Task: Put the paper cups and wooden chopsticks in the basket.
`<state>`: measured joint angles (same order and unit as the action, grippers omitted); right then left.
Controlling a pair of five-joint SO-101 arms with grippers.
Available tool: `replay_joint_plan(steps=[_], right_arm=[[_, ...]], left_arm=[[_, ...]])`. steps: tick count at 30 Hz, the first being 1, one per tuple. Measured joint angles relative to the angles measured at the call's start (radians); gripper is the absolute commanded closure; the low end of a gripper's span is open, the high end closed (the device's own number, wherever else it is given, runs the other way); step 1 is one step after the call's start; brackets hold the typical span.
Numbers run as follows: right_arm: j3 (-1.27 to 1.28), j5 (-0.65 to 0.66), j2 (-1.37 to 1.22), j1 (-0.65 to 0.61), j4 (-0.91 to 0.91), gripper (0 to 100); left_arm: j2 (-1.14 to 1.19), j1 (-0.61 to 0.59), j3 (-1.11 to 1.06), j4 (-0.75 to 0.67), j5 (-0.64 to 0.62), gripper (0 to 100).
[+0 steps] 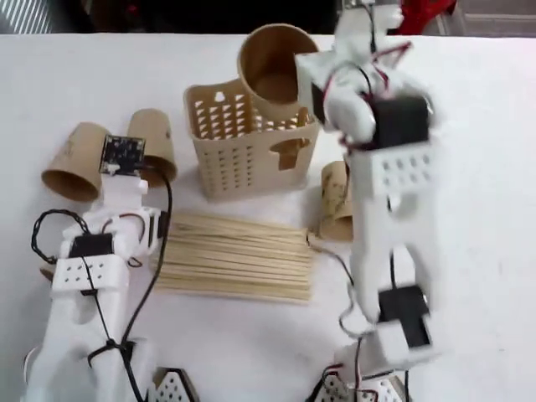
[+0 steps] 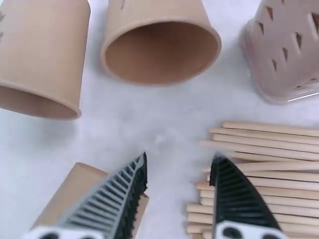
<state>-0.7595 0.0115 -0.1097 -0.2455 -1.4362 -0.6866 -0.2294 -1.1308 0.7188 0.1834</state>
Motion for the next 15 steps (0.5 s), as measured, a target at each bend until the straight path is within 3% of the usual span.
replay_joint_plan(steps=[15], right_arm=[[-0.107,-0.002,-0.161,0.051,-0.031,98.0]], left_arm=[[0.000,0.000,0.000,0.000,0.000,79]])
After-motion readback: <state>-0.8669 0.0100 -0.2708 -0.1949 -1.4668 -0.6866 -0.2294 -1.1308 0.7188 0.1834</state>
